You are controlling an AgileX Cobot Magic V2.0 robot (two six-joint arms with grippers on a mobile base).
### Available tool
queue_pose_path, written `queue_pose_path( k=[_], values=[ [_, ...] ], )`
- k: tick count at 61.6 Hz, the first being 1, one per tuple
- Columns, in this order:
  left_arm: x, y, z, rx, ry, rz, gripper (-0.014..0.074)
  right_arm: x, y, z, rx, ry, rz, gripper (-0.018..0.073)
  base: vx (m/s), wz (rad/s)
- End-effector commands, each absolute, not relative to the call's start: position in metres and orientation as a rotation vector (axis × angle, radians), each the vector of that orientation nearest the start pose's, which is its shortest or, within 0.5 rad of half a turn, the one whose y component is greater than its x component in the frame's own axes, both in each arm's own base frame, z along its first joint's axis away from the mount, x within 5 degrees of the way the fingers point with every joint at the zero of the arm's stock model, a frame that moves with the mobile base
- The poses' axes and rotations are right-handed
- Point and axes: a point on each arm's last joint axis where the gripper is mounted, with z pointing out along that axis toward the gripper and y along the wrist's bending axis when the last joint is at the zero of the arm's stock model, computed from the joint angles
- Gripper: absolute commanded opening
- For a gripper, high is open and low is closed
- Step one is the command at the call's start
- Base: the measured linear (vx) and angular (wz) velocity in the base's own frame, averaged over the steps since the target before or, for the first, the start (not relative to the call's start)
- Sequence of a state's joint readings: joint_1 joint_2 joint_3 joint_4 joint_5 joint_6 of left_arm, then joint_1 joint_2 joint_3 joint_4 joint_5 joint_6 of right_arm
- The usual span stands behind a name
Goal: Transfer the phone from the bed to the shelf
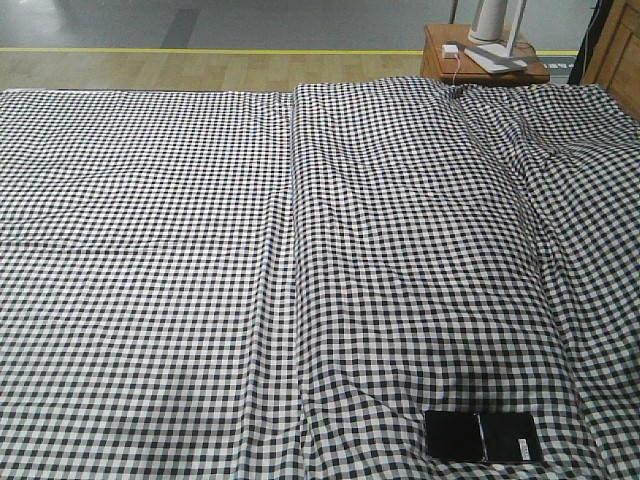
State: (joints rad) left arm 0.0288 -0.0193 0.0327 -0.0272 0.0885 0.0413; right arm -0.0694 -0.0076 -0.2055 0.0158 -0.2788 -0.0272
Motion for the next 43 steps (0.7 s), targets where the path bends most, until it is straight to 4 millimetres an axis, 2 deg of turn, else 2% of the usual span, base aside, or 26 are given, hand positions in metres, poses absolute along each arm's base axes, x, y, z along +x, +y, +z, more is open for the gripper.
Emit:
queue_pose_path(
  k=[1,6,12,22,32,36,43],
  values=[
    [0.054,0.001,0.211,-0.022,1.482,0.016,0.0001,0.008,-0.001,0.358,0.016,0.834,-0.111,-0.0005,0.00,0.00],
    [0.054,0.001,0.211,-0.022,1.482,0.016,0.0001,0.010,-0.001,0.384,0.016,0.864,-0.110,-0.0005,0.00,0.00],
    [0.054,0.001,0.211,-0.022,1.482,0.016,0.0001,0.022,-0.002,0.410,0.017,0.975,-0.107,-0.0004,0.00,0.00],
    [0.054,0.001,0.211,-0.022,1.482,0.016,0.0001,0.053,-0.004,0.434,0.027,1.216,-0.089,0.0019,0.00,0.00],
    [0.054,0.001,0.211,-0.022,1.482,0.016,0.0001,0.085,-0.006,0.435,0.031,1.459,-0.082,0.0097,0.00,0.00],
    [0.054,0.001,0.211,-0.022,1.482,0.016,0.0001,0.098,-0.007,0.428,0.036,1.545,-0.073,0.0151,0.00,0.00],
    [0.054,0.001,0.211,-0.022,1.482,0.016,0.0001,0.116,-0.008,0.413,0.039,1.701,-0.066,0.0298,0.00,0.00]
  ],
)
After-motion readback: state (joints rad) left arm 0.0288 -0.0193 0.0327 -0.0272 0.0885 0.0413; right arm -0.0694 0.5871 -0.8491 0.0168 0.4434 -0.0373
